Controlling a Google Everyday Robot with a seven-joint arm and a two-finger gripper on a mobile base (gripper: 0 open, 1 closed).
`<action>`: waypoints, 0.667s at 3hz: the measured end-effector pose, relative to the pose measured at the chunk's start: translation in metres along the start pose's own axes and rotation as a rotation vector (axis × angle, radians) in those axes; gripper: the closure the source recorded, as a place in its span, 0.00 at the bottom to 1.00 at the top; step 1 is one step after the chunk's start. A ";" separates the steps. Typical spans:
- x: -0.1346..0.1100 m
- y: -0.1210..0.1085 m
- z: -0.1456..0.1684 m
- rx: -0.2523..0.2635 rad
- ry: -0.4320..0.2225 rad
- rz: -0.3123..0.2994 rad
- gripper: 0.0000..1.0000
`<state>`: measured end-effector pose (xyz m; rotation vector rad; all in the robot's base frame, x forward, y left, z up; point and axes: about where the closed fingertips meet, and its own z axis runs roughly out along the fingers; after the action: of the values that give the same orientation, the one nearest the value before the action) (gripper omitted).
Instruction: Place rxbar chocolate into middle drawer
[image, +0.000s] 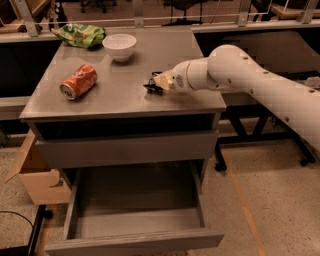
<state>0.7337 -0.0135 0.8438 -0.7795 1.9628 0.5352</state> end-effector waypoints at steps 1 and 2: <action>-0.012 0.006 -0.006 -0.014 -0.017 -0.040 1.00; -0.030 0.016 -0.014 -0.039 -0.034 -0.101 1.00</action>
Offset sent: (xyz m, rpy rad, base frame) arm -0.0149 0.0155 0.0638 -0.0429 -0.1409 0.1409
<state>0.7252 -0.0026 0.8775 -0.8831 1.8756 0.5244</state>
